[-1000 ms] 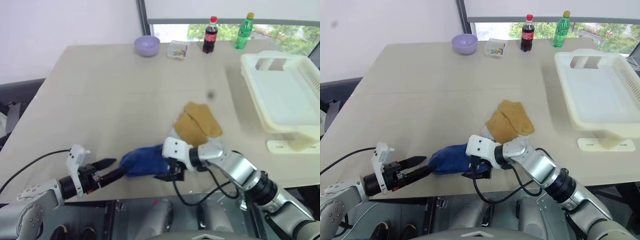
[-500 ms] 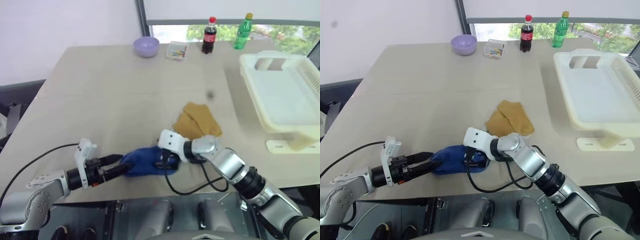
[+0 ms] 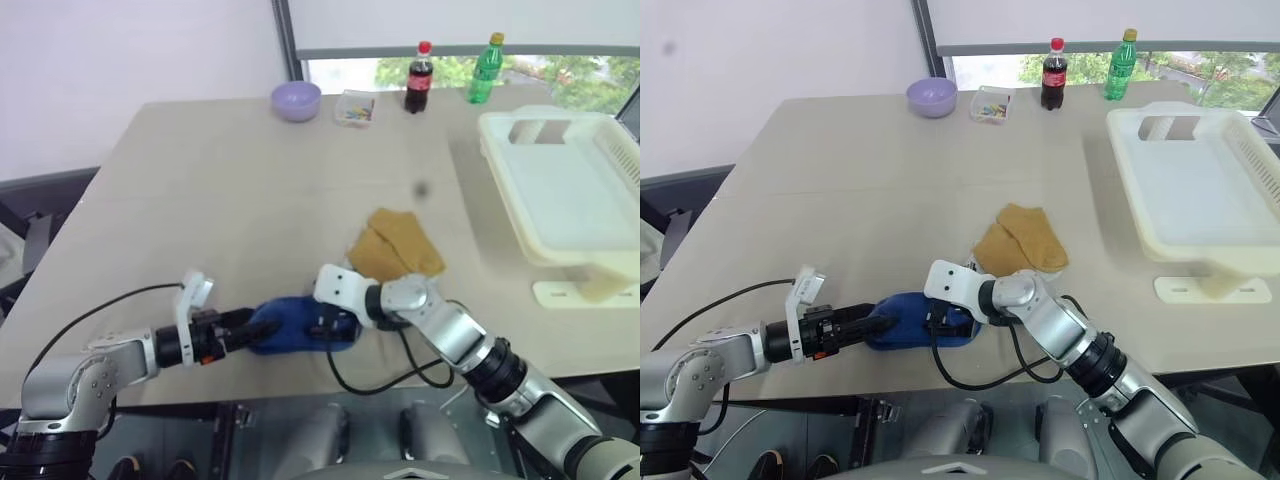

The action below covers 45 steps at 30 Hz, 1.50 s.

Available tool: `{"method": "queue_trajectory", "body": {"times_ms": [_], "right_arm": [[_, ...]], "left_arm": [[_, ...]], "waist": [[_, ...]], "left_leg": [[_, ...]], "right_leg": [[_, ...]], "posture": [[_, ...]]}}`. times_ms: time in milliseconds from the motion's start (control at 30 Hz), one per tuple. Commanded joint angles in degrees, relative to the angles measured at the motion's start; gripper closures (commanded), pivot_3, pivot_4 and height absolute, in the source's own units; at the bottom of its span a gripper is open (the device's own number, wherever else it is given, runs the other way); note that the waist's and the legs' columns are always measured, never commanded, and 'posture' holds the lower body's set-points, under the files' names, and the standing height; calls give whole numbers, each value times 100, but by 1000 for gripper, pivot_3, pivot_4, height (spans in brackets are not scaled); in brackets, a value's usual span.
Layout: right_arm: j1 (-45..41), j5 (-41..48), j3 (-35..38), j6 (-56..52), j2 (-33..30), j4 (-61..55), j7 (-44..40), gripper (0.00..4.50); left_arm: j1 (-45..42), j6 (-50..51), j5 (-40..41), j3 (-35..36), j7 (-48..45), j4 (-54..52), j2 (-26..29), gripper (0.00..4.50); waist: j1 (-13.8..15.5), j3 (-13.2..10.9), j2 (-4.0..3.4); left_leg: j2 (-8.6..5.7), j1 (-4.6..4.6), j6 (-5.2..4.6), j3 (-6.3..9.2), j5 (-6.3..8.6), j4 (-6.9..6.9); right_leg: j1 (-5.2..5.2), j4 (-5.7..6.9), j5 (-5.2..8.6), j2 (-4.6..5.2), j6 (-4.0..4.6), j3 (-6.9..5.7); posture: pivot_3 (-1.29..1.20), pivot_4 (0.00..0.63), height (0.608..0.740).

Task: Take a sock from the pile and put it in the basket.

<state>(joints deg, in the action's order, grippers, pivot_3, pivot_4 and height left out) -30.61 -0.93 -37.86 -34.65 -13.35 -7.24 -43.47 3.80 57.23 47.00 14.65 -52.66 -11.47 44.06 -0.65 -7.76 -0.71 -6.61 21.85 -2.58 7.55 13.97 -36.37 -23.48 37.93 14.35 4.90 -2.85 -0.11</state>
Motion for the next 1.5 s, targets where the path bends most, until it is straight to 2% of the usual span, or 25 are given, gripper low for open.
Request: {"method": "queue_trajectory", "body": {"times_ms": [33, 167, 367, 500, 533, 567, 833, 1167, 1233, 1500], "right_arm": [[-107, 404, 396, -494, 21, -696, -208, 0], [-152, 603, 512, -715, 86, -903, -222, 0], [254, 767, 399, 63, -76, -1045, -491, 0], [302, 632, 382, 235, -152, -862, -416, 1105], [299, 612, 370, 250, -141, -816, -391, 1670], [295, 568, 353, 276, -109, -765, -332, 2006], [217, 419, 273, 467, -2, -411, -286, 2006], [304, -39, -83, 1196, -95, 281, -425, 2006], [329, -55, -42, 1247, -58, 308, -387, 2530], [371, -138, 45, 1301, -81, 259, -382, 2530]], "left_arm": [[290, 338, -95, -443, -55, 233, 43, 29], [348, 335, -32, -349, -100, 234, 51, 29], [389, 333, 85, -307, -43, 185, -59, 29], [444, 283, 87, -270, -47, 206, -40, 0], [445, 291, 102, -255, -49, 204, -38, 0], [454, 283, 102, -254, -58, 199, -31, 0], [469, 256, 107, -265, -31, 167, -24, 0], [454, 254, 153, -220, -41, 198, -30, 0], [445, 247, 149, -226, -40, 224, -29, 0], [224, 576, 667, 4, 110, 286, -334, 0]], "waist": [[-2, 0, 0], [-16, 0, 0], [-3, 0, 1], [-8, 0, 2], [-8, 0, 2], [-9, 0, 2], [-10, 0, 2], [-11, 0, 2], [-11, 0, 3], [7, -1, 4]], "left_leg": [[0, 1, 0, 0, 0, 0], [0, 2, -3, 0, 2, 3], [0, 6, -5, -1, 3, 8], [-2, 5, -7, -5, 5, 8], [-2, 5, -7, -5, 5, 8], [-1, 4, -7, -5, 6, 8], [-1, 6, -7, -6, 5, 8], [-1, 5, -6, -7, 6, 9], [-1, 4, -6, -6, 6, 9], [-1, 5, -7, -4, 6, 9]], "right_leg": [[-1, -1, 0, 0, 0, 0], [-2, -4, 0, 0, 0, 3], [-6, -9, 1, 3, 0, 2], [-6, -11, 1, 5, -1, 7], [-6, -10, 1, 4, -1, 6], [-6, -10, 1, 4, -1, 6], [-7, -11, 1, 3, -1, 7], [-7, -11, 1, 3, -1, 7], [-7, -10, 1, 3, -1, 7], [-7, -10, 1, 2, -1, 6]], "posture": [[0, 150, 740], [0, 150, 740], [0, 150, 740], [0, 150, 740], [0, 150, 740], [0, 150, 740], [0, 150, 740], [0, 150, 740], [0, 150, 740], [0, 150, 740]]}}
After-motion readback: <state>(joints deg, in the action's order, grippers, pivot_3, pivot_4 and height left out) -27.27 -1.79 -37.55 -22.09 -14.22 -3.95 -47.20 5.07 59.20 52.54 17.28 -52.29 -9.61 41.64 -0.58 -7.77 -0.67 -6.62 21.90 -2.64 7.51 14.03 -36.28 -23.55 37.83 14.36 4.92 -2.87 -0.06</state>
